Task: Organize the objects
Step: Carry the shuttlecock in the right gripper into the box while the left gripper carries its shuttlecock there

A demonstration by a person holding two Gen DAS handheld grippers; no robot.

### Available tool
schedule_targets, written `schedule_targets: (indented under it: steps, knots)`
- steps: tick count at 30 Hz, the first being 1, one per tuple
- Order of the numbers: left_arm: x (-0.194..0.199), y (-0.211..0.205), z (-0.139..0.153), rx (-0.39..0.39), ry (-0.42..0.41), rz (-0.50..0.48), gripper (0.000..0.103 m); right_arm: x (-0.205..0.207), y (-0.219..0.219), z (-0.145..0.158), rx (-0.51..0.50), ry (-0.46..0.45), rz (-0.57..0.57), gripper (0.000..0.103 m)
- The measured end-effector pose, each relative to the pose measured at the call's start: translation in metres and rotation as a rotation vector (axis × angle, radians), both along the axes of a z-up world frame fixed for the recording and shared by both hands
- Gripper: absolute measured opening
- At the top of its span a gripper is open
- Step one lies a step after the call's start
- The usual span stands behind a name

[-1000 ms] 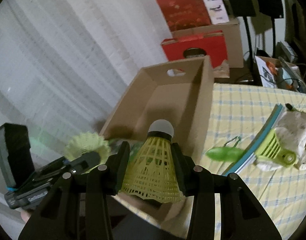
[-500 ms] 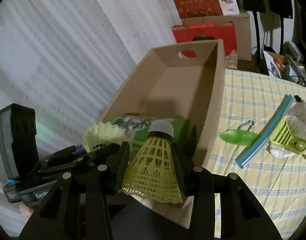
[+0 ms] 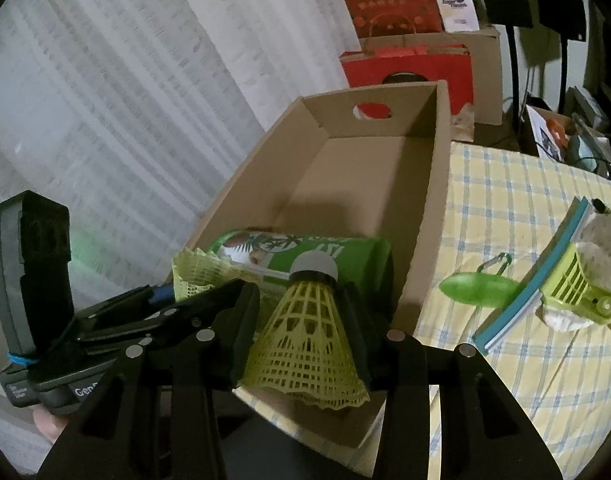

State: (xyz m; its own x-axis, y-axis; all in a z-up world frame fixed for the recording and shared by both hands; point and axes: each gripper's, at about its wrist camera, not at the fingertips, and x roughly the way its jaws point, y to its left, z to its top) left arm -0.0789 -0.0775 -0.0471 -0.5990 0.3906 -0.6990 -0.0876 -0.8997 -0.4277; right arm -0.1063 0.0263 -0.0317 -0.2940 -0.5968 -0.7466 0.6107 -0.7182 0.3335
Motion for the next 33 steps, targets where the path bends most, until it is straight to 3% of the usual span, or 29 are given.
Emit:
schedule_targets:
  steps: [7, 11, 17, 28, 33]
  knots:
    - [-0.035, 0.005, 0.006, -0.045, 0.001, 0.003, 0.045, -0.029, -0.003, 0.0, -0.009, 0.002, -0.043, 0.043]
    - [-0.049, -0.002, 0.01, 0.006, -0.011, 0.018, 0.048, -0.046, -0.003, 0.003, -0.021, 0.002, -0.078, 0.043]
    - [-0.038, -0.002, 0.014, -0.009, 0.004, 0.007, 0.051, -0.038, -0.002, 0.012, -0.019, 0.033, -0.066, 0.043]
    - [-0.016, -0.013, -0.001, 0.022, -0.041, 0.03, 0.057, -0.014, -0.002, -0.004, 0.008, -0.011, -0.022, 0.043]
    - [-0.012, -0.016, 0.009, 0.026, -0.011, 0.041, 0.067, -0.006, 0.003, 0.0, 0.01, -0.003, -0.014, 0.046]
